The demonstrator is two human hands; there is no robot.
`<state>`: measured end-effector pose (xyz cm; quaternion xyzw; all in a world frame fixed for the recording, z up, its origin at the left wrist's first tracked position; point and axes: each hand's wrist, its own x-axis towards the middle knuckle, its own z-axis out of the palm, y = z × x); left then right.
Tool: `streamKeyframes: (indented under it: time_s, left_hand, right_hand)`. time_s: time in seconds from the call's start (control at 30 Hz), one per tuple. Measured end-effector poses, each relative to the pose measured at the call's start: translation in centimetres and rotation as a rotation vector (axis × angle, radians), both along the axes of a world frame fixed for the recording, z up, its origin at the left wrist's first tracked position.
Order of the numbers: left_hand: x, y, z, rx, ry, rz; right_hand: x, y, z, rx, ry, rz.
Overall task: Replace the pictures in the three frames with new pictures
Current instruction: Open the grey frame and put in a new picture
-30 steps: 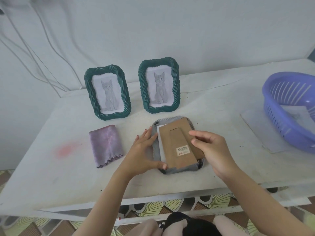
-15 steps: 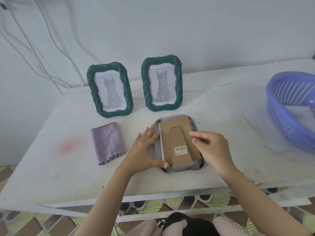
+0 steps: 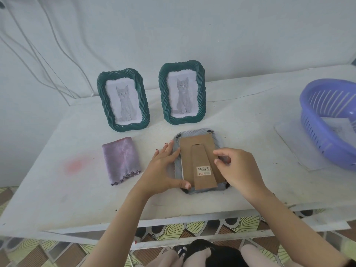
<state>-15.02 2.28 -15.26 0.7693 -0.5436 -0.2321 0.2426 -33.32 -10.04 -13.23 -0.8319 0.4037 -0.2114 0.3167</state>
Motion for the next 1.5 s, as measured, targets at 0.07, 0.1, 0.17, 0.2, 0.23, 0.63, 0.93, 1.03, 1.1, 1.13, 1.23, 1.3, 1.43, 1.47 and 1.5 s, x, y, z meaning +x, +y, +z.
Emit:
streamKeyframes:
  time_s: [0.07,0.1,0.17,0.2,0.23,0.63,0.93,1.03,1.1,1.13,1.23,1.3,1.43,1.47,1.5]
  left_hand:
    - [0.0,0.0,0.0,-0.011,0.021,-0.002]
    - [-0.1,0.0,0.1,-0.025,0.047,0.007]
    - [-0.2,0.1,0.2,-0.077,0.116,0.057]
    - [-0.2,0.2,0.2,-0.109,0.145,0.086]
    - [-0.2,0.3,0.2,-0.133,0.165,0.106]
    - [-0.3,0.3,0.5,-0.087,0.183,0.118]
    - [-0.5,0.1,0.6,-0.134,0.139,0.202]
    - [-0.6,-0.2,0.6,-0.239,0.122,0.28]
    - [-0.6,-0.6,0.4,-0.291,0.103,0.338]
    - [-0.6,-0.9,0.4,-0.305,0.085,0.354]
    - [-0.2,-1.8,0.5,-0.306,0.042,0.383]
    - [0.1,-2.5,0.6,-0.29,0.014,0.378]
    - [0.5,-3.6,0.5,-0.2,-0.051,0.312]
    - [0.6,-3.7,0.5,-0.173,-0.059,0.298]
    - [0.6,-3.8,0.5,-0.15,-0.067,0.285]
  right_hand:
    - [-0.1,-0.3,-0.4,-0.022,0.036,0.001]
    - [-0.2,-0.4,-0.5,-0.025,0.042,0.0]
    - [-0.3,-0.5,-0.7,-0.034,0.044,0.001]
    - [-0.3,-0.5,-0.8,-0.035,0.039,0.004]
    - [-0.3,-0.5,-0.8,-0.031,0.025,0.01]
    - [-0.6,-1.4,-0.8,0.042,-0.054,0.101]
    - [-0.5,-2.4,-1.1,0.07,-0.038,0.162]
    - [-0.3,-2.7,-1.2,0.003,-0.069,0.161]
    - [0.1,-3.1,-1.3,-0.057,-0.102,0.131]
    - [0.4,-3.3,-1.3,-0.088,-0.106,0.115]
    - [1.3,-4.4,-1.5,-0.178,-0.057,0.099]
    - [2.0,-5.1,-1.7,-0.242,0.035,0.093]
    - [2.5,-5.9,-2.3,-0.238,0.205,0.097]
    - [2.5,-6.0,-2.4,-0.214,0.225,0.102]
    - [2.5,-6.1,-2.5,-0.207,0.242,0.11]
